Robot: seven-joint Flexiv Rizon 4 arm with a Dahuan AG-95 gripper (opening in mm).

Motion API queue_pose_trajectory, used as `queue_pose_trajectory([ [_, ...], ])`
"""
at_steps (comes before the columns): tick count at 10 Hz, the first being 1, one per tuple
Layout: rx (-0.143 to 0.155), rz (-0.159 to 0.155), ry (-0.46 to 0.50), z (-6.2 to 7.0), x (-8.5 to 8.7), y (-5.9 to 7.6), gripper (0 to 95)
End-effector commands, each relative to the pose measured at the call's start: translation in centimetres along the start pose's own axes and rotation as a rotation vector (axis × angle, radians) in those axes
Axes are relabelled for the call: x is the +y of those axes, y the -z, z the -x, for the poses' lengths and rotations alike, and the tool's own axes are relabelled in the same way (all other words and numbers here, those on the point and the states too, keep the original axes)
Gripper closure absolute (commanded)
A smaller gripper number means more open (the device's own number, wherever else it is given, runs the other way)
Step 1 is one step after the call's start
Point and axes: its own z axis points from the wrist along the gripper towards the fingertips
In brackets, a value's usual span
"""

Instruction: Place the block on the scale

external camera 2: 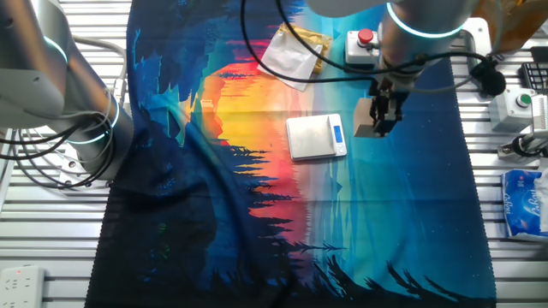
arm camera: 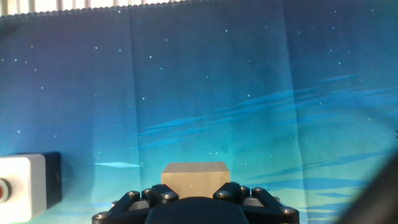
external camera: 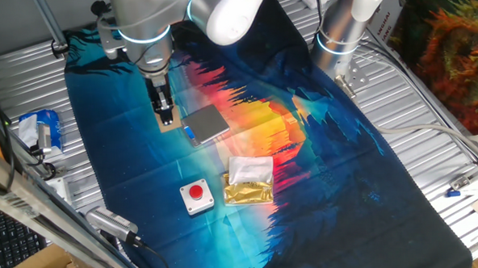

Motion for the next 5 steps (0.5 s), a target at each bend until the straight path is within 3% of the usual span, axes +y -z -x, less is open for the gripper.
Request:
queue_pose_trajectory([
  [1,0.022,0.001,-0.025,-0.9,0.3,0.9,95.0],
  [3,0.044,0.009,-0.039,-2.0,0.3,1.6,95.0],
  [5,0.050,0.026,-0.043,-3.3,-0.3,1.3,95.0],
])
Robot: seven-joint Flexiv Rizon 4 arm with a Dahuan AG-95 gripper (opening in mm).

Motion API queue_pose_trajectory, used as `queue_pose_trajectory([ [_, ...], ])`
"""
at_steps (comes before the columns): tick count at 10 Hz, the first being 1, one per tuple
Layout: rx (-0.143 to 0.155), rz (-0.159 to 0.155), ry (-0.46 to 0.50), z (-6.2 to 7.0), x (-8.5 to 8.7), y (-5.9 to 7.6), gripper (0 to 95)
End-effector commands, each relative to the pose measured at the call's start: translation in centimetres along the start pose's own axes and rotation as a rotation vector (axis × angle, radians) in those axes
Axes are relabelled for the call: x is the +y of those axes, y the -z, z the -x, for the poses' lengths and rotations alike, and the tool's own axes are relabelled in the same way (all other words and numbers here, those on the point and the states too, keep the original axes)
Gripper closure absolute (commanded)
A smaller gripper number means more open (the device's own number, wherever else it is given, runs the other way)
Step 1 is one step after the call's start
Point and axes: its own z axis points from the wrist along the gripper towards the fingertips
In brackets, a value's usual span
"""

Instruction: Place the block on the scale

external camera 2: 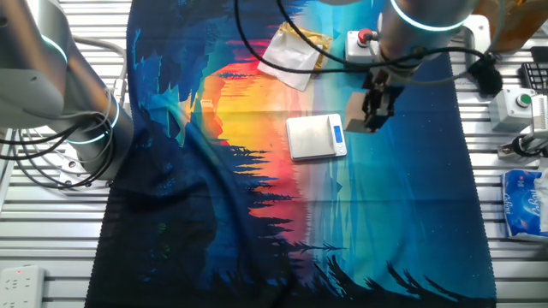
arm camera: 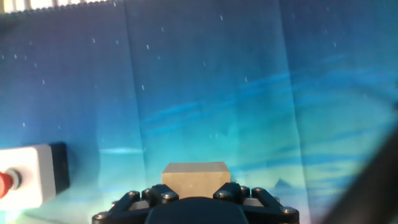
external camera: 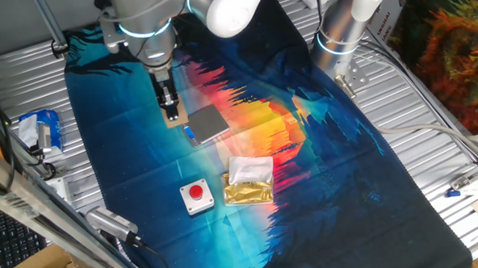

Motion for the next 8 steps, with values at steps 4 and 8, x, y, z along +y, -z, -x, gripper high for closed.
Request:
queue_pose_trajectory([
  [4,0.005,0.027,-0.030,-2.6,0.3,-1.9,95.0],
  [8,0.026,0.057,-0.030,-4.3,0.3,-4.3,95.0],
])
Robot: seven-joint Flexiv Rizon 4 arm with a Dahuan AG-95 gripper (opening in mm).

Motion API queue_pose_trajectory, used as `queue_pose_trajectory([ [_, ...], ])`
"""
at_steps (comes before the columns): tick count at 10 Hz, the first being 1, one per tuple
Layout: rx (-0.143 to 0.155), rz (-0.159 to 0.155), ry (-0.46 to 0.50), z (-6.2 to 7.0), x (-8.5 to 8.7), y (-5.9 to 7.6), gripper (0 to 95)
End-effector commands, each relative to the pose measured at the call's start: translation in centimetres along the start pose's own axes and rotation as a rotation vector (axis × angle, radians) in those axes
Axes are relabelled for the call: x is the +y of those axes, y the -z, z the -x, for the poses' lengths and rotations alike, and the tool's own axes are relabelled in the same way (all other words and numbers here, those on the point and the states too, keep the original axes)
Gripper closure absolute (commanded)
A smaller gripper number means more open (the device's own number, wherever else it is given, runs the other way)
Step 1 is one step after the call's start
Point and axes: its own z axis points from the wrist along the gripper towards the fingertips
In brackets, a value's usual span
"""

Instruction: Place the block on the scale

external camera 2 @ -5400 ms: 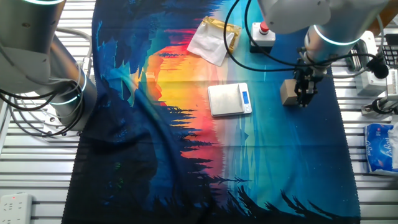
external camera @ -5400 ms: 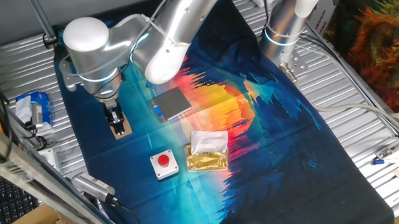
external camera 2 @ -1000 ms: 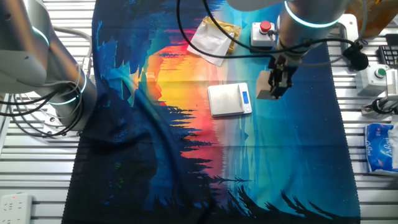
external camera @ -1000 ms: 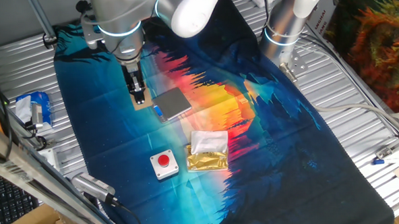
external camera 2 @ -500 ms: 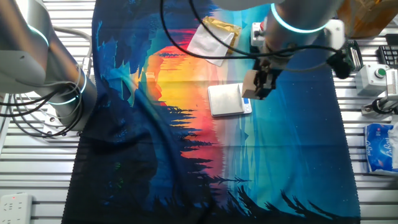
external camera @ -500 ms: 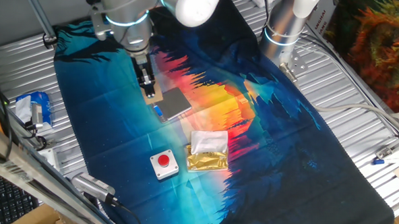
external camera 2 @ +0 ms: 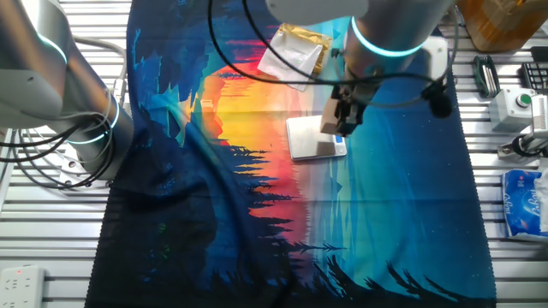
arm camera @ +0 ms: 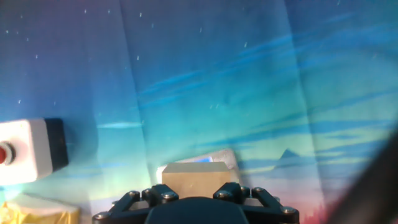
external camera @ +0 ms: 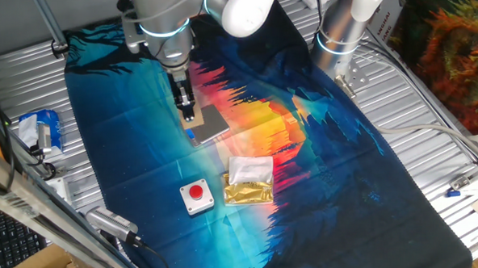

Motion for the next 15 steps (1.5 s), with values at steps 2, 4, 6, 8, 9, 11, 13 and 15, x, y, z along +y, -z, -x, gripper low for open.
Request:
queue_pose_trajectory([
  [2,0.004,0.000,0.015,-1.2,-0.8,-1.3,95.0],
  [4,0.004,-0.004,0.025,-1.9,-1.5,-2.2,95.0],
  [6,-0.006,-0.003,0.023,-2.4,-1.7,-2.9,95.0],
  [8,-0.019,-0.004,0.016,-2.3,-1.2,-3.7,95.0],
  [9,-0.020,-0.007,0.016,-2.2,-1.0,-4.0,95.0],
  [11,-0.025,-0.005,0.017,-2.2,-0.6,-4.6,95.0],
  [13,-0.040,-0.071,0.070,-2.2,-0.6,-4.6,76.0],
  [15,-0.032,-0.018,0.073,-2.2,-0.6,-4.6,38.0],
])
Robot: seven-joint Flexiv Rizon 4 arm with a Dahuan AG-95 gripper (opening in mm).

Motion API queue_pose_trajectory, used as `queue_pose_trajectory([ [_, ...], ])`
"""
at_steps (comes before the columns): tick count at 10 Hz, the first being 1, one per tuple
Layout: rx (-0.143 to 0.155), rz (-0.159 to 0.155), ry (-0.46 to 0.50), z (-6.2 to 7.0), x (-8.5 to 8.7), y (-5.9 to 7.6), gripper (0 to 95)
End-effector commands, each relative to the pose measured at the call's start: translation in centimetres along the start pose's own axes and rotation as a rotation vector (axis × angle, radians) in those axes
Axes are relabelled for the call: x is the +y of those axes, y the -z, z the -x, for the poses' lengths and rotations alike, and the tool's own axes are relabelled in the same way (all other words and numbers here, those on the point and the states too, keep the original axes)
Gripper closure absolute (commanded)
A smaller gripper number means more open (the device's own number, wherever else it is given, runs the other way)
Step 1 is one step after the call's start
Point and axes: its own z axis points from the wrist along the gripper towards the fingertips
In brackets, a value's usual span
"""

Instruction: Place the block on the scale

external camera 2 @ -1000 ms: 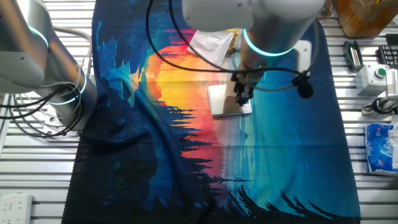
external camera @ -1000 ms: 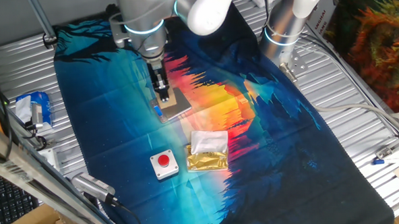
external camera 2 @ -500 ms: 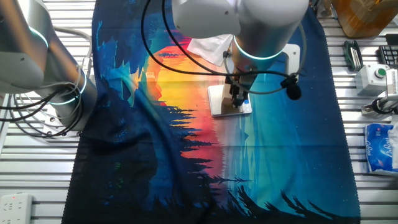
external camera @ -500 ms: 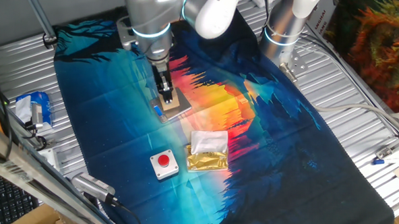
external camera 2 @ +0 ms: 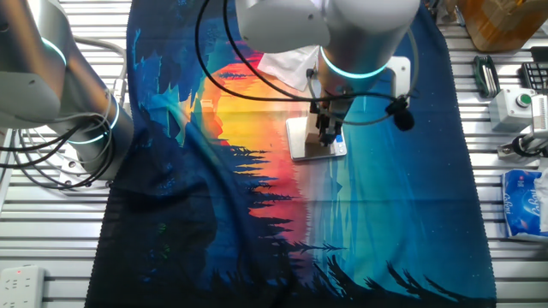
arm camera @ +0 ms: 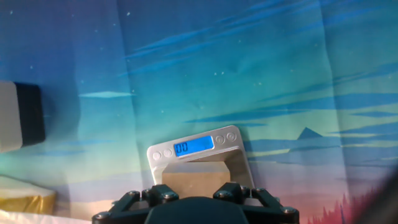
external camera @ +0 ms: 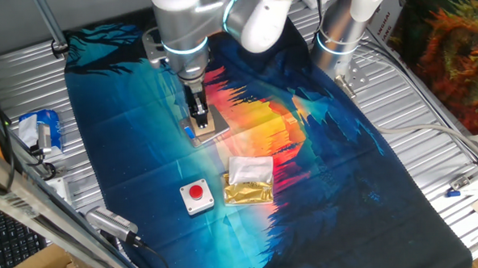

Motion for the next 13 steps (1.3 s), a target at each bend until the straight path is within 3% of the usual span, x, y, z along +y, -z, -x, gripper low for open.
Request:
queue_pose_trajectory([
  [1,0.002,0.035,0.013,0.0,-0.1,0.0,38.0],
  [2,0.003,0.038,0.019,0.0,-0.1,0.0,19.0],
  [3,0.003,0.041,0.020,0.0,-0.1,0.0,19.0],
  [4,0.001,0.046,0.022,0.0,-0.1,0.0,0.0],
  [6,-0.009,0.043,0.034,-0.2,0.0,0.2,0.0],
  [9,-0.056,0.042,0.074,-0.4,0.2,0.9,0.0],
  [13,-0.043,0.038,0.114,-0.9,0.6,1.9,0.0],
])
